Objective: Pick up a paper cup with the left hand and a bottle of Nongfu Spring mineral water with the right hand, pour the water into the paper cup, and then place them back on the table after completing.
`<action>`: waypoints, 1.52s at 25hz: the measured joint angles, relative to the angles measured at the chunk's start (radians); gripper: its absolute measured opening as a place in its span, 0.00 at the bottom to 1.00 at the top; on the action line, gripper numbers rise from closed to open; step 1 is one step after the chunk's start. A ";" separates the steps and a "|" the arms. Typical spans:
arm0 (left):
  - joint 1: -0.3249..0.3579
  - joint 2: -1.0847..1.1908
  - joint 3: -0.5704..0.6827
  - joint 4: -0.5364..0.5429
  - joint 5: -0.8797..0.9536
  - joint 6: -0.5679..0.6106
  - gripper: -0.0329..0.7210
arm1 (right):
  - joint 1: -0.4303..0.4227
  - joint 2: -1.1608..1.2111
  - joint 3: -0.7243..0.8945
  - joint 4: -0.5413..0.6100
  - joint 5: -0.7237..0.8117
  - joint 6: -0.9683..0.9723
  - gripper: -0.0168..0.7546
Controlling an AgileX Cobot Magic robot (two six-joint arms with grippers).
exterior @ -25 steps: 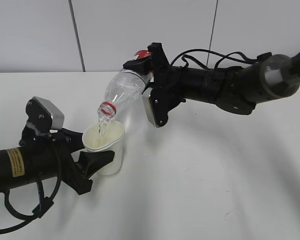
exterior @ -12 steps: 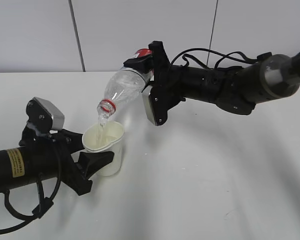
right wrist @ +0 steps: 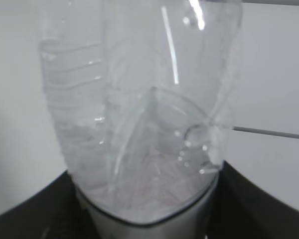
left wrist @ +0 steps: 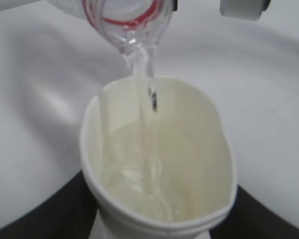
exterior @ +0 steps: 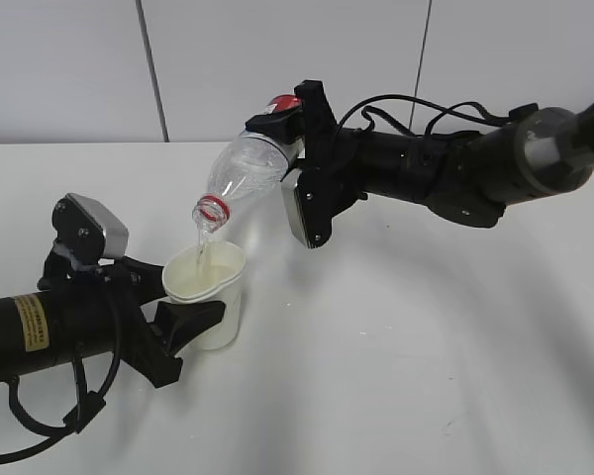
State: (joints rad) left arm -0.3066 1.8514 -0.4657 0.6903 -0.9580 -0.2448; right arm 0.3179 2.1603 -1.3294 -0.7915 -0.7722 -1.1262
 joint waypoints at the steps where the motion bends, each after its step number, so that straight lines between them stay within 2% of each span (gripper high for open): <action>1: 0.000 0.000 0.000 0.000 0.002 0.000 0.58 | 0.000 0.000 0.000 0.000 0.000 0.000 0.57; 16: 0.000 0.000 0.000 0.000 -0.022 0.000 0.58 | 0.000 0.000 0.000 0.002 -0.002 -0.007 0.57; 27: 0.000 0.000 0.000 -0.010 -0.039 0.000 0.58 | 0.000 0.000 0.000 0.047 -0.002 0.013 0.57; 33: 0.000 0.000 0.000 -0.083 -0.094 0.029 0.58 | 0.000 0.000 0.044 0.054 -0.008 0.240 0.57; 38: 0.000 0.000 0.000 -0.091 -0.100 0.038 0.58 | 0.000 0.000 0.121 0.136 -0.092 0.692 0.57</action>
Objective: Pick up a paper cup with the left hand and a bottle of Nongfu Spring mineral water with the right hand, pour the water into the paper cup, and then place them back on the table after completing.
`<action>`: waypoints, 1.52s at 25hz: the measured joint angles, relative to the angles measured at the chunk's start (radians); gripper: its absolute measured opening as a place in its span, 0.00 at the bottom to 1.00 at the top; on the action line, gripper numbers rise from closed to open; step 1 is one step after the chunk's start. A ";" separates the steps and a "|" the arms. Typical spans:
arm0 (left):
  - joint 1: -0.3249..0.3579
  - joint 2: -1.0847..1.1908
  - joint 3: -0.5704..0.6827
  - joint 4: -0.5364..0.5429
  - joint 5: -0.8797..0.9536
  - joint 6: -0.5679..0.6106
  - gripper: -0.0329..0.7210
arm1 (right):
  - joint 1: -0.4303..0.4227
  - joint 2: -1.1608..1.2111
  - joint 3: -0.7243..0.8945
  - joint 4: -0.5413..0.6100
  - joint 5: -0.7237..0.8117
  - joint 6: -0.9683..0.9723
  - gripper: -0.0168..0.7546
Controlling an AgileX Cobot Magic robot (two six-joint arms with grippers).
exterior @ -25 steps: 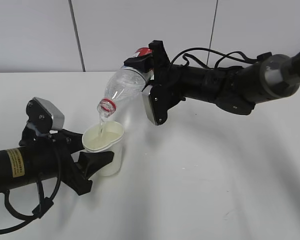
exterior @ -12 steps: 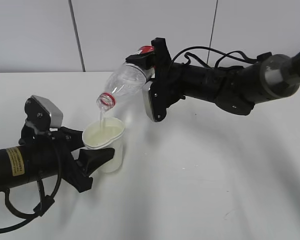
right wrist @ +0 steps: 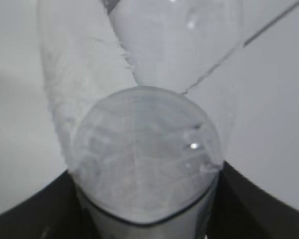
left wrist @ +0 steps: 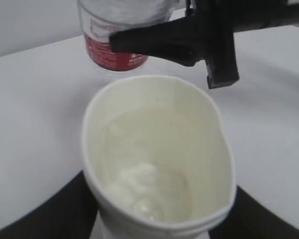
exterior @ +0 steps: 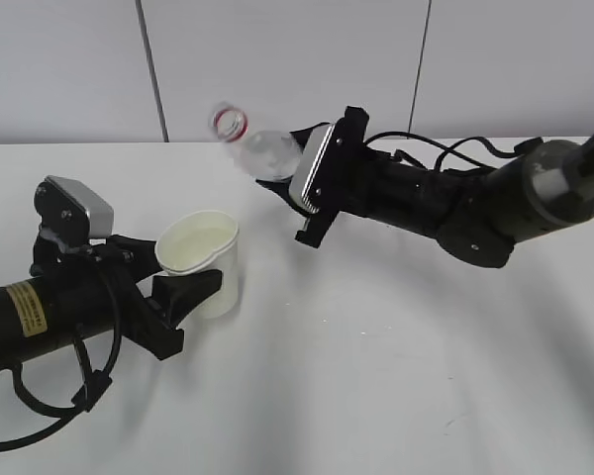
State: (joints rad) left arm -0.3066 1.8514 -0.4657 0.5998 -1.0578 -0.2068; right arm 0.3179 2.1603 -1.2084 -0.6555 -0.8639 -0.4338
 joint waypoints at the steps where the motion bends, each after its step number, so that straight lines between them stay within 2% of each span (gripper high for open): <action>1: 0.000 0.000 0.000 -0.003 0.000 0.000 0.58 | 0.000 0.000 0.017 0.033 -0.027 0.082 0.57; 5: 0.000 0.000 0.000 -0.033 -0.002 0.000 0.58 | 0.000 -0.001 0.072 0.152 -0.124 0.239 0.57; 8: 0.000 0.000 0.000 -0.074 -0.002 0.015 0.58 | 0.000 -0.001 0.109 0.226 -0.134 0.336 0.57; 15: 0.000 0.011 0.000 -0.170 -0.024 0.084 0.57 | 0.000 -0.001 0.191 0.285 -0.149 0.492 0.57; 21: 0.000 0.084 -0.044 -0.210 -0.041 0.088 0.57 | 0.000 -0.009 0.275 0.331 -0.233 0.512 0.57; 28: 0.000 0.144 -0.119 -0.231 -0.057 0.089 0.57 | 0.000 -0.011 0.320 0.308 -0.238 0.518 0.57; 38: 0.000 0.179 -0.131 -0.232 -0.057 0.089 0.56 | 0.000 -0.011 0.324 0.282 -0.241 0.552 0.57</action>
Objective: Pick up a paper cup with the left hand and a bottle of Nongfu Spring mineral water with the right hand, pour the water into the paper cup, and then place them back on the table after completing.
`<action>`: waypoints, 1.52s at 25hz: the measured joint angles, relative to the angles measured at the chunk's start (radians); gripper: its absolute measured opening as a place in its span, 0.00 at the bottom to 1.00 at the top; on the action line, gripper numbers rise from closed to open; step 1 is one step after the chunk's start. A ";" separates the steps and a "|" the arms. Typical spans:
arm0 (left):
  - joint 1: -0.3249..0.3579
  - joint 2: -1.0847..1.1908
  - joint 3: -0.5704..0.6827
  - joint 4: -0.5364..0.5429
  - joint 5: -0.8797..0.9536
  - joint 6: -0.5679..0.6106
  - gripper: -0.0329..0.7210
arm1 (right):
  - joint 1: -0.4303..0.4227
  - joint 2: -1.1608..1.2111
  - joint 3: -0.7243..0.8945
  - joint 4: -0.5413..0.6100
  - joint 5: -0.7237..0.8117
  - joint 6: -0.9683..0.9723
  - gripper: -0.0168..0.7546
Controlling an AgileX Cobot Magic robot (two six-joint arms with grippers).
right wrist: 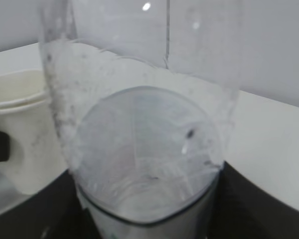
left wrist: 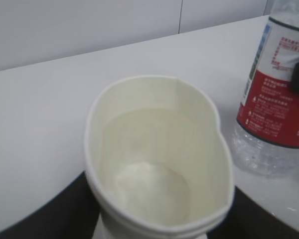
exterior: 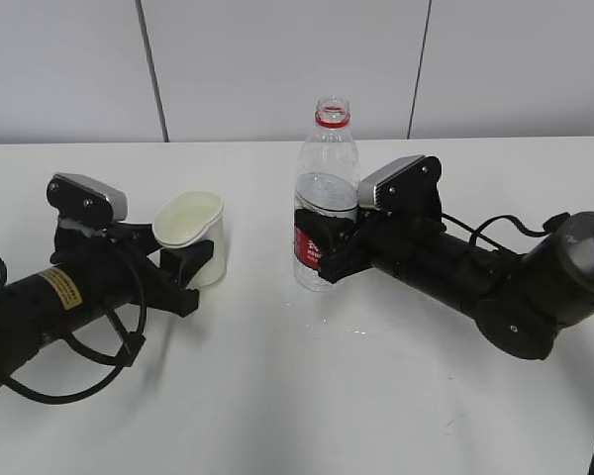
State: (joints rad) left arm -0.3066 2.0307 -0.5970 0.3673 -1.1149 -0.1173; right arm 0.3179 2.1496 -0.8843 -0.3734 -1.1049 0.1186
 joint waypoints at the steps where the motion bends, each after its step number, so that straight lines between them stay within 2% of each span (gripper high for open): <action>1: 0.000 0.006 0.000 0.000 -0.001 0.000 0.56 | 0.000 0.000 0.000 0.000 -0.002 0.000 0.57; 10: 0.000 0.050 -0.004 -0.002 -0.017 0.000 0.56 | 0.000 0.004 0.000 -0.002 -0.004 0.002 0.57; 12: 0.000 0.050 -0.004 -0.002 -0.017 -0.007 0.57 | 0.000 0.004 0.000 -0.007 -0.004 0.002 0.62; 15: 0.000 0.050 -0.005 -0.003 -0.015 -0.038 0.65 | 0.000 0.004 0.000 0.005 -0.004 0.003 0.75; 17: 0.000 0.050 -0.003 -0.003 -0.021 -0.051 0.74 | 0.000 0.004 0.000 0.020 -0.019 0.003 0.84; 20: 0.000 0.035 0.025 -0.014 -0.022 -0.058 0.82 | 0.000 0.004 0.000 0.027 -0.029 0.003 0.87; 24: 0.000 0.009 0.083 -0.027 -0.024 -0.059 0.84 | 0.000 0.004 0.039 0.048 -0.037 0.003 0.88; 33: 0.000 -0.088 0.241 -0.104 -0.025 -0.051 0.83 | 0.000 -0.121 0.257 0.212 -0.037 -0.036 0.87; 38: 0.006 -0.129 0.281 -0.246 -0.025 0.026 0.83 | -0.009 -0.169 0.332 0.390 -0.037 -0.054 0.85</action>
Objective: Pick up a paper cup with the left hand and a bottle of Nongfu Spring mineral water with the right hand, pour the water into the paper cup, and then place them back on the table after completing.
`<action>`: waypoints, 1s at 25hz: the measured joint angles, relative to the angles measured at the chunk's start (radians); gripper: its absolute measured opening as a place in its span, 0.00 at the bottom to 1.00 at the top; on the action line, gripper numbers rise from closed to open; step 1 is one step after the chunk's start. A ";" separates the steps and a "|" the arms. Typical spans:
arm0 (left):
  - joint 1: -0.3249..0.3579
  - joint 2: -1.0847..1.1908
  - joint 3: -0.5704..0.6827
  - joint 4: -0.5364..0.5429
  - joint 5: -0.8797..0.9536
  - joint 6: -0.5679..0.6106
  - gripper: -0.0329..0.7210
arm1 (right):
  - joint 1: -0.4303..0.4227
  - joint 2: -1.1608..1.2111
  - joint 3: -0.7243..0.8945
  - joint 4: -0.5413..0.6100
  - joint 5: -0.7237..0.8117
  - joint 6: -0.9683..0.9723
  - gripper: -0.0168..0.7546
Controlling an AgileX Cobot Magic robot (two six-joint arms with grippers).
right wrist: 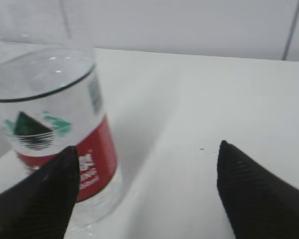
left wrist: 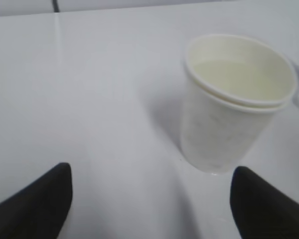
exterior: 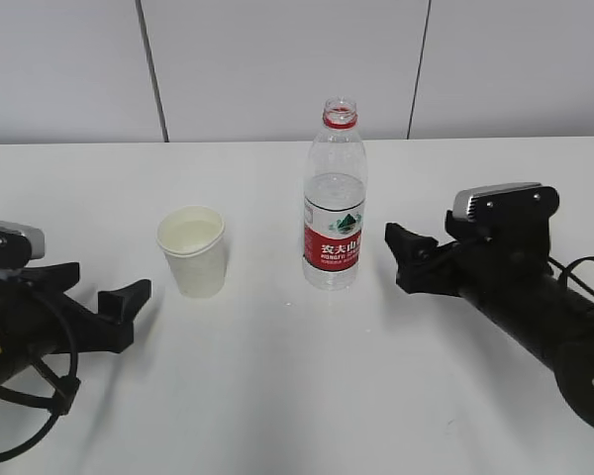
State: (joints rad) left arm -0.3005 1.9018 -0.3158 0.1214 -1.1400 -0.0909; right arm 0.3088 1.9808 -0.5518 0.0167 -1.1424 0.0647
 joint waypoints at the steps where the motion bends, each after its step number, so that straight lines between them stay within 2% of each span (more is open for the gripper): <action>1: 0.008 -0.005 0.000 -0.023 0.000 0.011 0.82 | -0.010 -0.003 0.004 0.033 0.000 -0.006 0.84; 6: 0.113 -0.012 0.000 -0.057 -0.001 0.022 0.82 | -0.098 -0.006 0.004 0.075 0.000 -0.035 0.82; 10: 0.218 -0.013 -0.001 -0.052 0.007 0.035 0.82 | -0.215 -0.006 0.004 0.074 0.000 -0.041 0.81; 13: 0.274 -0.013 -0.033 -0.026 0.075 0.039 0.82 | -0.288 -0.008 0.000 0.060 0.010 -0.041 0.80; 15: 0.287 -0.015 -0.075 -0.009 0.166 0.039 0.82 | -0.320 -0.022 -0.017 0.043 0.067 -0.041 0.79; 22: 0.289 -0.153 -0.276 0.012 0.700 0.041 0.82 | -0.343 -0.141 -0.153 0.003 0.549 -0.039 0.79; 25: 0.289 -0.238 -0.378 0.012 0.968 0.041 0.82 | -0.343 -0.203 -0.260 -0.005 0.839 -0.039 0.79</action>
State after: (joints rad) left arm -0.0114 1.6634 -0.6939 0.1336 -0.1716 -0.0498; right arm -0.0338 1.7780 -0.8123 0.0117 -0.3029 0.0258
